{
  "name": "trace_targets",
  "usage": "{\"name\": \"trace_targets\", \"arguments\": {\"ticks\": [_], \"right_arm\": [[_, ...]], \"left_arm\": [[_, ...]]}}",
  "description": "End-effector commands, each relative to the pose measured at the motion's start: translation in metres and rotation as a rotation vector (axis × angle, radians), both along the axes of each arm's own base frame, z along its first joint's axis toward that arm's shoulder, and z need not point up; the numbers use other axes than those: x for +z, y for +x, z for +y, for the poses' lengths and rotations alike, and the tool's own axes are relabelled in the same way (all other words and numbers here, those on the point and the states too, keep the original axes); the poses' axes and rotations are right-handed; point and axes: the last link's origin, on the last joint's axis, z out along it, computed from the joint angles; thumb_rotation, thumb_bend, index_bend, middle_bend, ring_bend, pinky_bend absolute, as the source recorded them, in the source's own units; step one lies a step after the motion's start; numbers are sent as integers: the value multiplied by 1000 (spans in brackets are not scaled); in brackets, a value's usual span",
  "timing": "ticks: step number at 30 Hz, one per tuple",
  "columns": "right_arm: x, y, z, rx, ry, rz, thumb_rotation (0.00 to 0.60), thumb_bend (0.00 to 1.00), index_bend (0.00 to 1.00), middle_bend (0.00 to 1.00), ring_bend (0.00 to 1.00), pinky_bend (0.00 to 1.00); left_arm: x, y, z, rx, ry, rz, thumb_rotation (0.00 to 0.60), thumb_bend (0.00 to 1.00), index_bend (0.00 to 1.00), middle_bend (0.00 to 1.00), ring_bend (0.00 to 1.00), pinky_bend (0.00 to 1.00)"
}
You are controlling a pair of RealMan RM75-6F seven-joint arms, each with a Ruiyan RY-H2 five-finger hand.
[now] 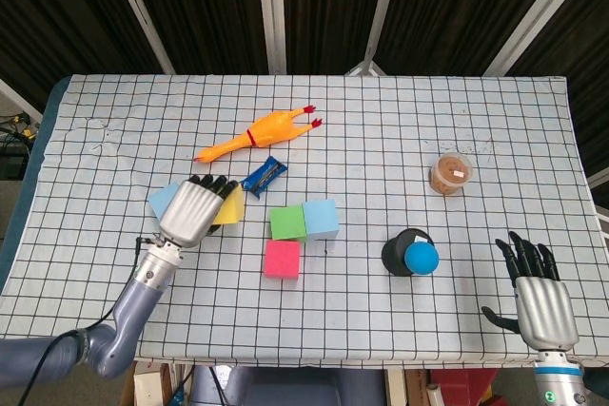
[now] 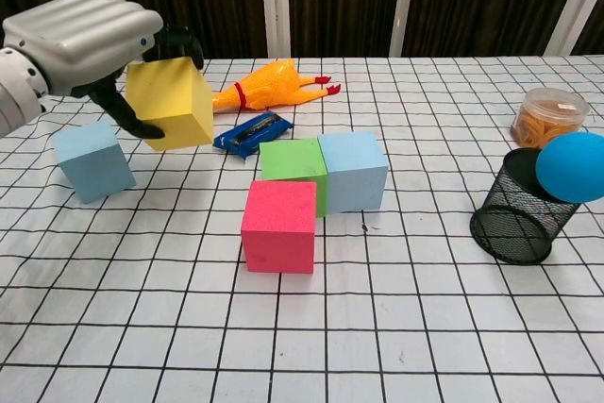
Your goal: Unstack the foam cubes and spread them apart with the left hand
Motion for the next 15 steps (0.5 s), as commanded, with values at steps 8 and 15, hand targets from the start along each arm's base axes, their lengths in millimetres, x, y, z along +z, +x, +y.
{"name": "trace_targets", "arguments": {"ticks": [8,15], "right_arm": [[3,-4,-3,-19,-21,2,600,40,113,0,64,0],[3,-3,-2,-21,-19,2,600,40,113,0,64,0]], "left_arm": [[-9,17,65,63,135,-10,600,140,275,259,274,480],[-23,6,76,232,49,80,600,30,74,0,0,116]]}}
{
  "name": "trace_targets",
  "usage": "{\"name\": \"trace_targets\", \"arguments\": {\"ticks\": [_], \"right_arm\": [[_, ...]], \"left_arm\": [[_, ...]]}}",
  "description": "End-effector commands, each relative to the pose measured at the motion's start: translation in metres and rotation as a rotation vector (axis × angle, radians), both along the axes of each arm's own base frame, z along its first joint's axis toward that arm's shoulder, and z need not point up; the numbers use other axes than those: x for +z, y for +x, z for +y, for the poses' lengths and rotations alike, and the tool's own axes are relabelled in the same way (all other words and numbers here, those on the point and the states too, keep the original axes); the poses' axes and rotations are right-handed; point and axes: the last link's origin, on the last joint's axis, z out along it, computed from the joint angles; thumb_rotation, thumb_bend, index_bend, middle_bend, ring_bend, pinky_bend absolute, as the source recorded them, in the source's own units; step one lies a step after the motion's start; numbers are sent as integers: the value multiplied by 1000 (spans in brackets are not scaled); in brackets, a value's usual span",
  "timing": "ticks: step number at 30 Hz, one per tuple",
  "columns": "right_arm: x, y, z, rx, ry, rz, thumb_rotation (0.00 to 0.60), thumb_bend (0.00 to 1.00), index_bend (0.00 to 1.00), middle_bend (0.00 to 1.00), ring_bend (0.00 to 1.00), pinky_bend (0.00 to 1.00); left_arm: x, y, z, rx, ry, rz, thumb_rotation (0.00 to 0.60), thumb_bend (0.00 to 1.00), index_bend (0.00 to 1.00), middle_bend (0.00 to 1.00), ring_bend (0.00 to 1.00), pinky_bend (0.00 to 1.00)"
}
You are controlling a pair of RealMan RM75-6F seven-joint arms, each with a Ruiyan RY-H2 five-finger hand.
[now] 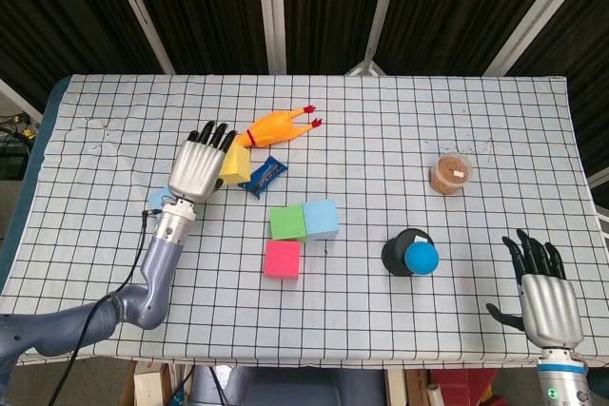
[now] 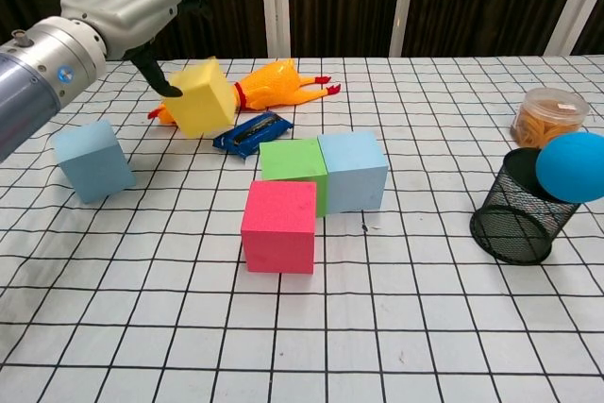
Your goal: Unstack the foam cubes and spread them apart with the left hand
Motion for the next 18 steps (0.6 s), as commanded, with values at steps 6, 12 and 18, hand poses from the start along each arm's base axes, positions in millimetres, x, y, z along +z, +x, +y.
{"name": "trace_targets", "arguments": {"ticks": [6,12,18], "right_arm": [[0,0,1,4,0,5,600,40,113,0,64,0],[-1,1,1,10,6,3,600,40,113,0,64,0],[-1,1,0,8,12,0,600,40,113,0,64,0]], "left_arm": [[-11,10,-8,73,-90,76,600,8,72,0,0,117],[-4,41,-32,8,-149,-116,600,6,80,0,0,129],[0,54,-60,-29,-238,-162,600,4,85,0,0,156]]}}
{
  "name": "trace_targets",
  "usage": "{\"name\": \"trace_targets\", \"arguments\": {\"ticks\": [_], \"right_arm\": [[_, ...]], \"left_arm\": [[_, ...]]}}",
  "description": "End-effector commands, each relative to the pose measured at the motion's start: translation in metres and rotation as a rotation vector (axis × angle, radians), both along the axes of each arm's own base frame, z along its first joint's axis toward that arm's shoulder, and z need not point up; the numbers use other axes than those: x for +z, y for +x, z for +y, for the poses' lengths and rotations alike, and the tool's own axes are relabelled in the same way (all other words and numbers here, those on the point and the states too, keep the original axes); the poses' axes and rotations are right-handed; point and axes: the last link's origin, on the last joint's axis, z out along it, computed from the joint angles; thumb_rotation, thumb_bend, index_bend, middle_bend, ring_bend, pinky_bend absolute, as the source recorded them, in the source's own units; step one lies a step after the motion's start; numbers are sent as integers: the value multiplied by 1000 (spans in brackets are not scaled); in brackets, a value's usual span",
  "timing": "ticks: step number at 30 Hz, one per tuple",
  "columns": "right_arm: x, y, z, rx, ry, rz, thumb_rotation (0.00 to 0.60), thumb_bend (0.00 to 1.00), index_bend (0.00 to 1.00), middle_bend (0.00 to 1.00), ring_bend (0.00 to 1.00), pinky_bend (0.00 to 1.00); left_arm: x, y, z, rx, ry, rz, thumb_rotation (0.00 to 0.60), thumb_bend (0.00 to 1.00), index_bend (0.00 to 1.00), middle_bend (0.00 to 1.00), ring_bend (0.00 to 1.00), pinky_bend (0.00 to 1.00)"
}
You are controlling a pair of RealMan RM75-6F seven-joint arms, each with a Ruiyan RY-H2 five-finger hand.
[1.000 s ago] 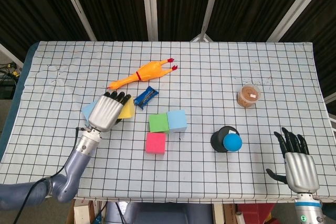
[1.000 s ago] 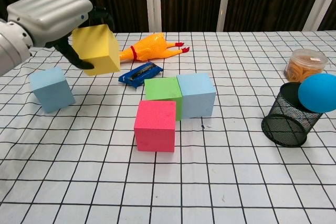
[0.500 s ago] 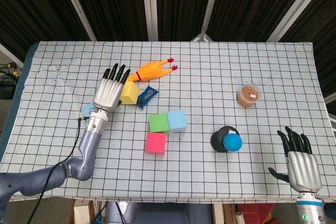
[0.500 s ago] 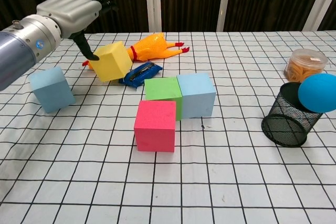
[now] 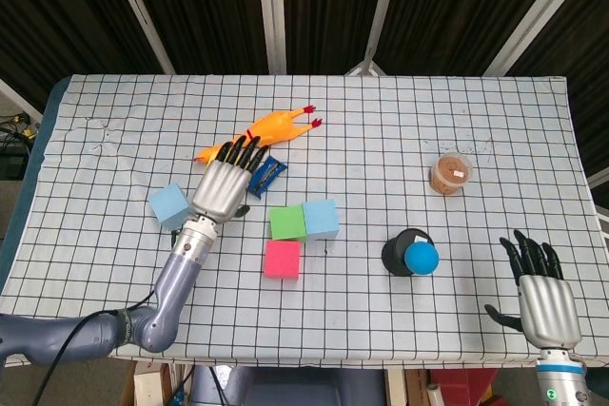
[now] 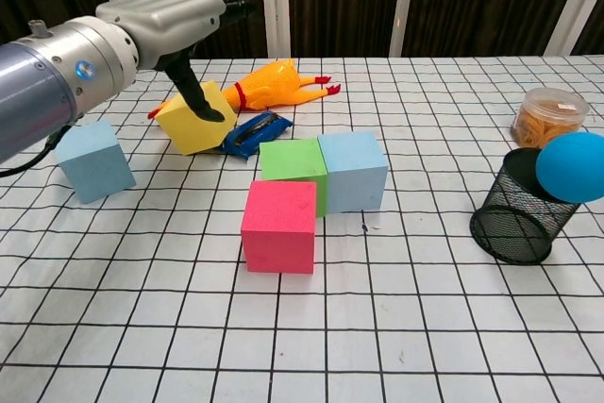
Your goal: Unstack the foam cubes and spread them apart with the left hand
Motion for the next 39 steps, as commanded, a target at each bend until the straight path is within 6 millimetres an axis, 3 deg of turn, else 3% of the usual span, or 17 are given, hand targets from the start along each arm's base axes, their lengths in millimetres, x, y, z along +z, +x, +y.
{"name": "trace_targets", "arguments": {"ticks": [1,9,19,29,39], "right_arm": [[0,0,0,1,-1,-2,600,40,113,0,64,0],[3,0,1,-2,-11,-11,600,40,113,0,64,0],[7,-3,0,-7,-27,-24,600,39,113,0,64,0],[11,-5,1,-8,-35,-35,600,40,113,0,64,0],[13,-6,0,-8,-35,-38,600,39,113,0,64,0]], "left_arm": [[4,5,-20,-16,-59,-26,600,4,86,1,0,161],[-20,-6,-40,54,-157,77,600,0,78,2,0,171],[-44,-6,-45,123,-217,94,600,0,79,8,0,176],[-79,3,-50,116,-217,89,600,0,89,65,14,264],[-96,15,-53,55,-171,80,600,13,113,141,79,361]]}}
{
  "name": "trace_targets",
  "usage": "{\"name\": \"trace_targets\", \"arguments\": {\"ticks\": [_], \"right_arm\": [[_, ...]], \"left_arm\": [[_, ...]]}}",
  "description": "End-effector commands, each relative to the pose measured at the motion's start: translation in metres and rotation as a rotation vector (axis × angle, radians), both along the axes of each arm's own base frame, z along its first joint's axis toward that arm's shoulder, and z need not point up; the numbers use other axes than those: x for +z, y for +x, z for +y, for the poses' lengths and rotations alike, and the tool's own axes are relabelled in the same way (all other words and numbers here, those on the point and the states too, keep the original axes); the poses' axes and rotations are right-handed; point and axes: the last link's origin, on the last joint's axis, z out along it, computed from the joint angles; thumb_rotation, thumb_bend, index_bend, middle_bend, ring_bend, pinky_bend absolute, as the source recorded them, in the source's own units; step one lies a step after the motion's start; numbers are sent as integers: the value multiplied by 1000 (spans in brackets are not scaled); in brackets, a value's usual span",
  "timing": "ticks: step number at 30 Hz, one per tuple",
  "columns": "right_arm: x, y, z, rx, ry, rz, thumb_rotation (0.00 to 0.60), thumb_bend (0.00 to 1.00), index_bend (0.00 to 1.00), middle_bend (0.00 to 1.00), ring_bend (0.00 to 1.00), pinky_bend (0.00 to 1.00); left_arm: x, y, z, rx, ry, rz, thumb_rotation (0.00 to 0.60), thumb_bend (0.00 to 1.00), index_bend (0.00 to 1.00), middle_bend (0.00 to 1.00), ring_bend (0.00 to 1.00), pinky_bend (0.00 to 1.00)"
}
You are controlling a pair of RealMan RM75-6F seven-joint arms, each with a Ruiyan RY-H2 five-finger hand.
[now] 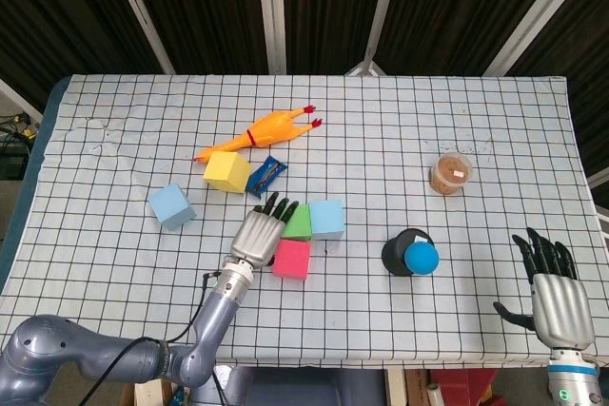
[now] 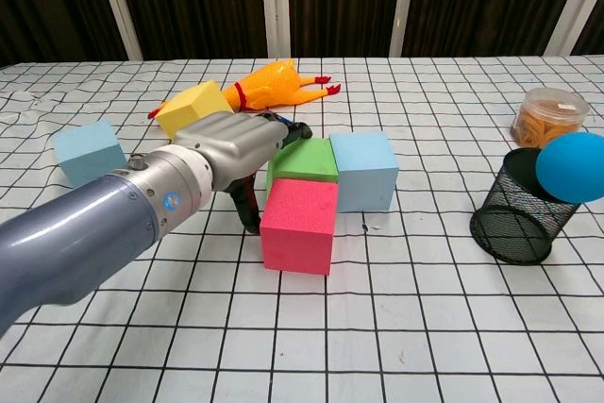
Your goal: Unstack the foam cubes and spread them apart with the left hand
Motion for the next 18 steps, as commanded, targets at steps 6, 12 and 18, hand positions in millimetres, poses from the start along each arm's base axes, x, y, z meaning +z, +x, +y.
{"name": "trace_targets", "arguments": {"ticks": [6,12,18], "right_arm": [[0,0,0,3,4,-2,600,39,113,0,64,0],[1,-2,-1,-3,3,-6,600,40,113,0,64,0],[3,-2,0,-4,1,-10,600,40,114,0,64,0]], "left_arm": [[-9,10,-1,-57,65,-2,600,20,120,167,98,374],[-17,11,2,-109,119,72,600,66,137,173,99,374],[-26,14,2,-151,143,84,600,203,243,277,195,426]]}}
